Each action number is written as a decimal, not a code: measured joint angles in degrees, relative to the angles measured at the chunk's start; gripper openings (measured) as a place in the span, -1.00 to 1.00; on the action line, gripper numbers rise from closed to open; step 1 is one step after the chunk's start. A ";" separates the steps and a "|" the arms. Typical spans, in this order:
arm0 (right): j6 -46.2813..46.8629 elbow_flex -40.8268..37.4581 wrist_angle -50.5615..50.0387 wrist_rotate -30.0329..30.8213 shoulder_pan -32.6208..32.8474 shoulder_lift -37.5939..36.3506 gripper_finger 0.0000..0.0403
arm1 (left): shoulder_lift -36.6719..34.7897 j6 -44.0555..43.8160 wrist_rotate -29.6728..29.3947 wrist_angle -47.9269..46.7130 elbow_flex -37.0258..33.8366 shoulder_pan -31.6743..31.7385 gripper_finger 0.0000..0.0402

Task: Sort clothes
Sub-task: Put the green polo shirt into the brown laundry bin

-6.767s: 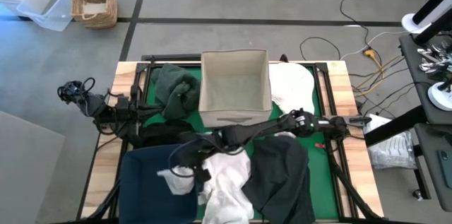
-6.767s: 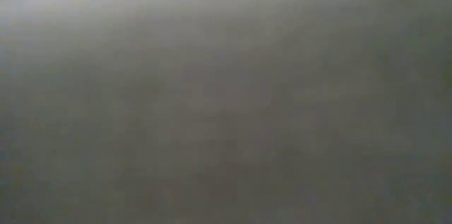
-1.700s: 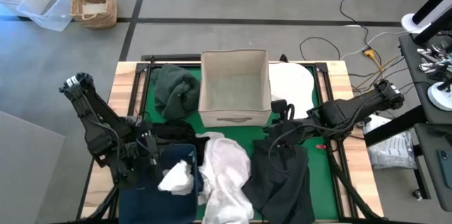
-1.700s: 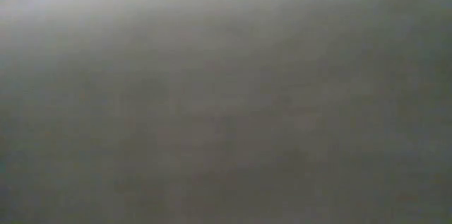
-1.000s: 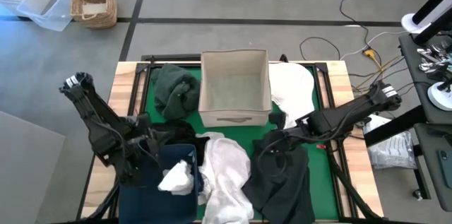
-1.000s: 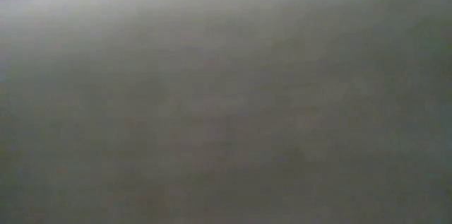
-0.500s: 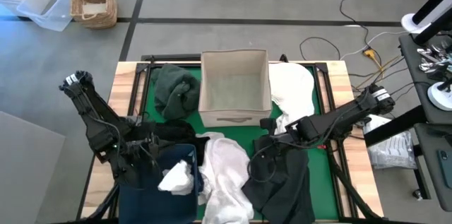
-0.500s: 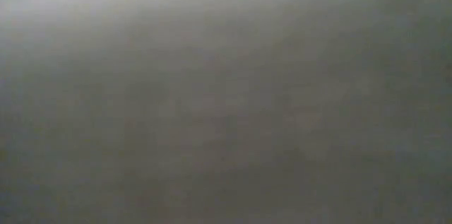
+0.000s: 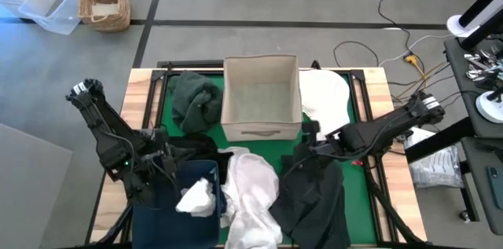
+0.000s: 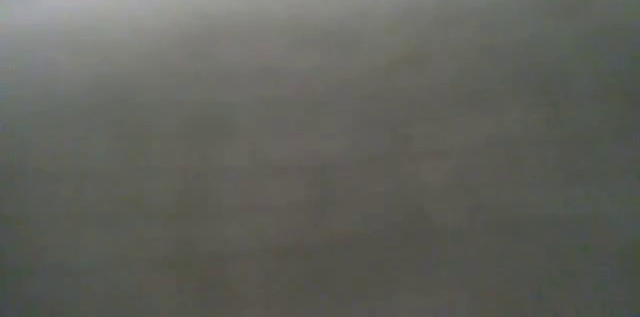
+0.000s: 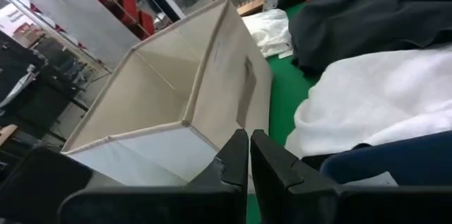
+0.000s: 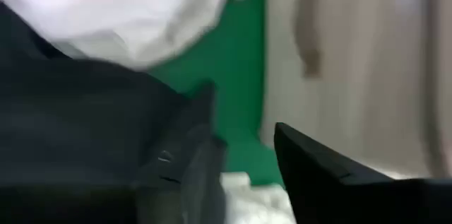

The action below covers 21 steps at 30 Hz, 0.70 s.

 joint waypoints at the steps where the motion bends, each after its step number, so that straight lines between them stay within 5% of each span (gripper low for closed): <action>1: 0.34 -0.01 -1.27 0.92 0.00 -0.61 -0.17 | 0.22 -0.07 0.00 0.02 0.00 0.00 -1.00; 8: 0.97 -1.57 -3.63 3.95 0.00 -3.68 -0.02 | 1.05 -0.11 -0.07 0.00 0.00 0.00 -1.00; 21: 2.88 -4.73 -3.55 4.96 0.00 -5.07 -0.11 | 2.31 -2.71 -0.30 0.07 0.02 0.00 -1.00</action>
